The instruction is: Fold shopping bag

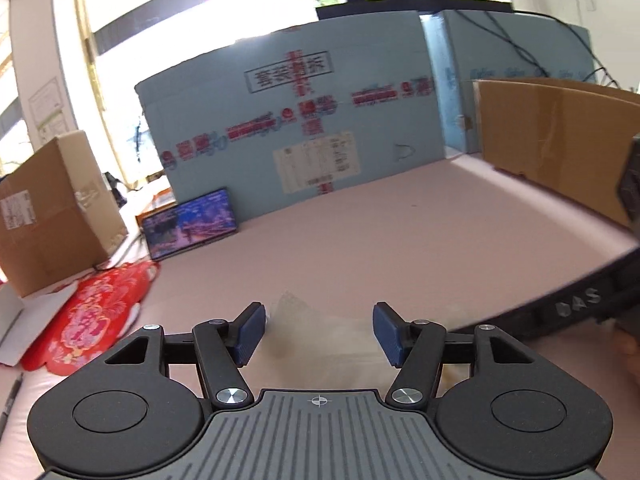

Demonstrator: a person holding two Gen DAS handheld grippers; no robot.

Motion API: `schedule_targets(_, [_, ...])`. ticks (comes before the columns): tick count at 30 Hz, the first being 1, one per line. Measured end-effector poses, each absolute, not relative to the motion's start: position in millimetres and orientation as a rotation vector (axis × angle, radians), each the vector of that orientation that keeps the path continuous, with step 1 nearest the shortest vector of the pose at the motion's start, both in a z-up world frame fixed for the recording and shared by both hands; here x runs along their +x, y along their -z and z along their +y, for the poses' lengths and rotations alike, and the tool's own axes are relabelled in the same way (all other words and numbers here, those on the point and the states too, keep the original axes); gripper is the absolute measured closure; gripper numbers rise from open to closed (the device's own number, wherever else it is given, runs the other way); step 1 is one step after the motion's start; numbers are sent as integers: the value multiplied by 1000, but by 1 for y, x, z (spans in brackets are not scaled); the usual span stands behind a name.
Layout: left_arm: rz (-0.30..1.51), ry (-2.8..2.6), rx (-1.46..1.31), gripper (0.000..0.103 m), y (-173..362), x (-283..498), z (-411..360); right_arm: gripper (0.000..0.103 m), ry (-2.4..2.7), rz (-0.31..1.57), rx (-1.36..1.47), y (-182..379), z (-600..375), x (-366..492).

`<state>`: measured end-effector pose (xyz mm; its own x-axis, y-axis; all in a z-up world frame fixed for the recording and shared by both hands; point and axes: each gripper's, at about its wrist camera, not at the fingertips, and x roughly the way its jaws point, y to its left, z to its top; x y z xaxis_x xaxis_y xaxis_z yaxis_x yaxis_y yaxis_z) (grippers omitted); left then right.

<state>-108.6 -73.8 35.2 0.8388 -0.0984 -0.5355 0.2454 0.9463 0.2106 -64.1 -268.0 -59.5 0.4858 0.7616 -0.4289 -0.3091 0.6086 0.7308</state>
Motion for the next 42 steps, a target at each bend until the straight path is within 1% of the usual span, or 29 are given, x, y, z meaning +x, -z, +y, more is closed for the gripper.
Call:
schedule_targets(3, [553,233,343,42,-28,-115,-96,87,-713,836,688,63,-274,-61])
schedule_targets(5, [505,193,409,40,-28,-122,-106,88,-717,841,724,65,-277,-59])
schedule_targets(6, [477,168,443,38,-29,-126,-110,88,-718,843,735,66,-278,-59])
schedule_targets(7, [436,119,464,33,-31,-129,-111,88,-719,844,743,67,-279,-58])
schedule_targets(9, [354,25,488,29,-38,-134,-110,88,-718,844,744,67,-278,-57])
schedule_targets(12, [372,87,494,27,-39,-135,-112,88,-719,846,747,67,-278,-56])
schedule_targets(18, [494,160,441,27,-25,-120,-110,88,-718,849,764,68,-279,-55])
schedule_targets(22, [586,193,394,26,-13,-107,-108,88,-715,850,770,69,-279,-54])
schedule_targets(25, [635,225,280,30,-13,-102,-94,88,-714,849,773,69,-279,-54])
schedule_targets(28, [646,229,210,30,-13,-102,-83,88,-714,850,774,69,-279,-54])
schedule_targets(38, [626,240,254,30,-11,-103,-87,91,-704,852,790,70,-281,-54])
schedule_targets(42, [601,280,226,33,-20,-108,-82,90,-708,856,802,71,-282,-53])
